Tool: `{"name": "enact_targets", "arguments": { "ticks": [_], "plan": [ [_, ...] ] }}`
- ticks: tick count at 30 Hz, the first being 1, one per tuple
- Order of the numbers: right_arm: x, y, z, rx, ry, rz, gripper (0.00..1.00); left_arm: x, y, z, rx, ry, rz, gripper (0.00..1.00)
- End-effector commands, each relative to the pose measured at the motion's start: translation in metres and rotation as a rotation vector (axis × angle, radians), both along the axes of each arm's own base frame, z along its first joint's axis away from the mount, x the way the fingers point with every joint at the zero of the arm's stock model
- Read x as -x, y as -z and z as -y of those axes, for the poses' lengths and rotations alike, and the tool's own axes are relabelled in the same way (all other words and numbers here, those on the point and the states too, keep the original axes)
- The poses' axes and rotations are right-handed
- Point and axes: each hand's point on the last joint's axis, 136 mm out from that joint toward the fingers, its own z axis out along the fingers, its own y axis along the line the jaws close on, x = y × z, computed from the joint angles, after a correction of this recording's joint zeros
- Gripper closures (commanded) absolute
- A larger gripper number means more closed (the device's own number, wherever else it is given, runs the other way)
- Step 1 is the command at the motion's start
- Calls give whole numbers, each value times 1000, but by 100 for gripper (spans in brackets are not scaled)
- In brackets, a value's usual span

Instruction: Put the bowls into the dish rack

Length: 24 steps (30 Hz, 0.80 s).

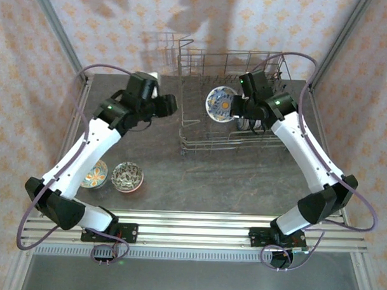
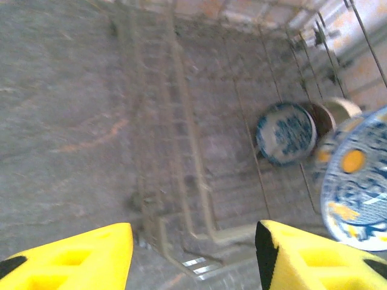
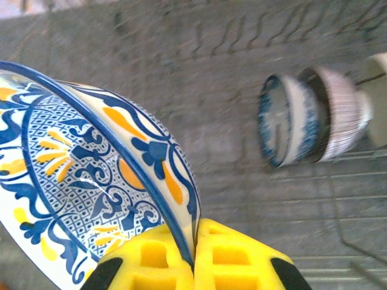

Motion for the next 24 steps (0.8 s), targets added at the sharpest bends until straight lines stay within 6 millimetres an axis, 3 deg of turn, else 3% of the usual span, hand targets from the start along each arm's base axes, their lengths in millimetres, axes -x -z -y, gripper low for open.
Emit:
{"name": "enact_targets", "arguments": {
  "ticks": [1,3,5,10,17,21,24],
  "plan": [
    [-20,-19,46,159,255,93,100,-5,33,-9,26,38,-82,44],
    [-26,-24,64,226,366,130,100,-11,58,-20,26,30,-148,45],
    [-31,-25,69,271,418,140,100,-15,82,-25,10,45,-215,46],
    [-34,-17,77,472,544,117,100,-20,130,-17,-4,120,-334,49],
    [-42,-6,66,688,609,100,100,-24,167,6,106,183,-386,52],
    [-46,1,68,764,645,101,100,-19,189,7,112,191,-420,52],
    [-49,10,68,807,647,99,100,-16,195,15,155,206,-434,53]
  ]
}}
